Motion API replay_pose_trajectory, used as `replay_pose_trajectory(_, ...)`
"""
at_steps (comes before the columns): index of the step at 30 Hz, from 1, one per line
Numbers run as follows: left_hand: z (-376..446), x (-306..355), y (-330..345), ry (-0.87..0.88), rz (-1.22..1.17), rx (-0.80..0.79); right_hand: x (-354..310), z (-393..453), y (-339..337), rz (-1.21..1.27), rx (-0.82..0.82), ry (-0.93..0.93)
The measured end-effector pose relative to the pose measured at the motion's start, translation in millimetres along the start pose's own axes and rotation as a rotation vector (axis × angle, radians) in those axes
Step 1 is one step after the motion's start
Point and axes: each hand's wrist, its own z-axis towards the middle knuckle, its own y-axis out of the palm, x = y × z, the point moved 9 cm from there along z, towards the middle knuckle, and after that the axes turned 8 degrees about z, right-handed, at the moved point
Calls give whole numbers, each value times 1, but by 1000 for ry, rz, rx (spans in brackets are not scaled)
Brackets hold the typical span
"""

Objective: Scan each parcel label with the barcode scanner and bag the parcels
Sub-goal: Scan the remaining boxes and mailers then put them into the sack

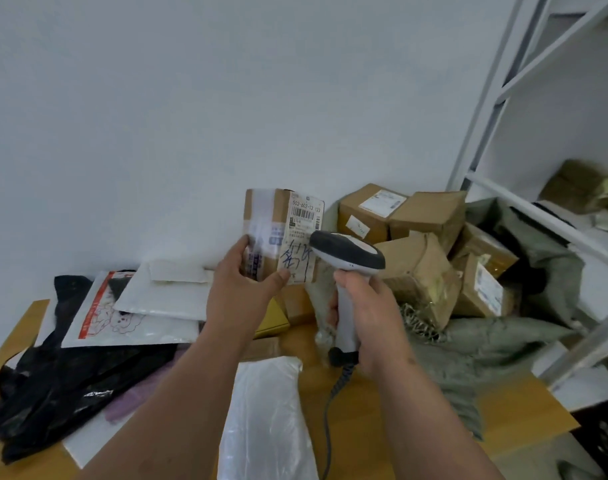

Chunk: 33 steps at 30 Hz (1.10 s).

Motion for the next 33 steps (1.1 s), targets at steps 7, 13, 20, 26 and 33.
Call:
replay_pose_trajectory(7,-1,100,62,206,96,45,-66,37,-85,46,134,-67)
replay_pose_trajectory(13,-9,173,120,388,244,39,-100,68,-167,140,263,-108)
replay_pose_trajectory(20,-28,219,218,622,591,-82,-96,94,-257,119,436,-123)
replay_pose_trajectory(26,-34,219,296,752,832,-232,-68,108,-319,15,596,-68)
replay_pose_trajectory(33,-33,207,338,800,949,-289,-28,128,-343,119,577,161)
